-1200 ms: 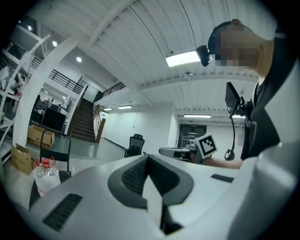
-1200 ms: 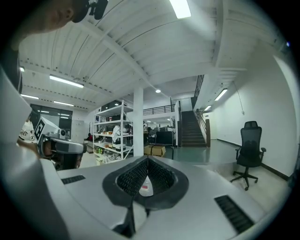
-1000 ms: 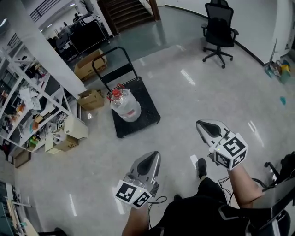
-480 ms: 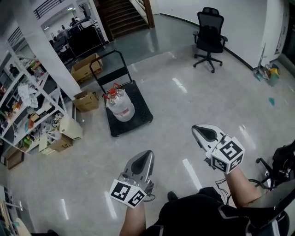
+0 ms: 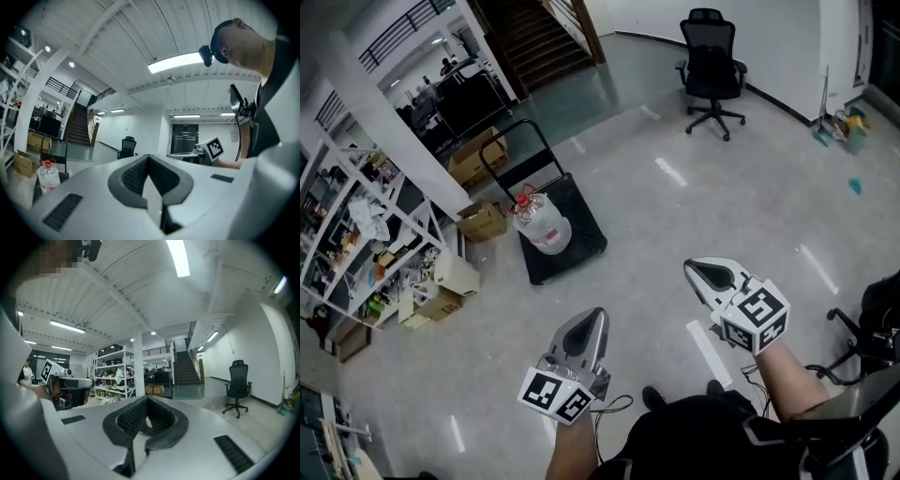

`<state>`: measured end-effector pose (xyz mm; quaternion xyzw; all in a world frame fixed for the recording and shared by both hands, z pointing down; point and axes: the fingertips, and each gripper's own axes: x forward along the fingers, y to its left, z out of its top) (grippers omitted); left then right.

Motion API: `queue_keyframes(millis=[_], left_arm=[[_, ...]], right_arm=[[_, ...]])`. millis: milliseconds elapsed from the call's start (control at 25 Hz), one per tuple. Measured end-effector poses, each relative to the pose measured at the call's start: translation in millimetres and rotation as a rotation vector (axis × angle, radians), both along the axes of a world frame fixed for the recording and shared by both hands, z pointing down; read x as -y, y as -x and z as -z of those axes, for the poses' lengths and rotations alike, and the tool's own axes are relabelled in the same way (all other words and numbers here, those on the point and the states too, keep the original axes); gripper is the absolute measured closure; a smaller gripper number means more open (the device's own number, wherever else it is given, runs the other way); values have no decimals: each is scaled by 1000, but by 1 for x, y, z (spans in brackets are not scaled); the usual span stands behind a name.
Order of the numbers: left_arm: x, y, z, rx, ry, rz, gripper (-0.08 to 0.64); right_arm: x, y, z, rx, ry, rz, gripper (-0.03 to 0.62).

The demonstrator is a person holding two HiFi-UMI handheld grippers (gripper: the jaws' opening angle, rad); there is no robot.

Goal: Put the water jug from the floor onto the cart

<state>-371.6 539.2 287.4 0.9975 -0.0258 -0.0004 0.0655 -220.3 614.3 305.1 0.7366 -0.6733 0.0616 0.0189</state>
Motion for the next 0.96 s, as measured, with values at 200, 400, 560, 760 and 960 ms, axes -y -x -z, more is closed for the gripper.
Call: queue_keyframes(millis=[200,400,560,760,960], left_arm=[[-48,-22,2,13,-12,19,568],[-68,-28,0,23,-5,44,568],[-72,-23,4,25,-11,30,568],[-58,-5,9,19,-39,17,568],[-29,13,15,-2,-43,33,568]], right_arm=[[-46,-27,-5,-5,-11,11,591],[-63,-36,-2,-6,-19,31,591],[-57,-33,4,-10,-24,30,591],[-46,-14,12,-16,-49,23,591],[-20,4,19,-31,-47,38,591]])
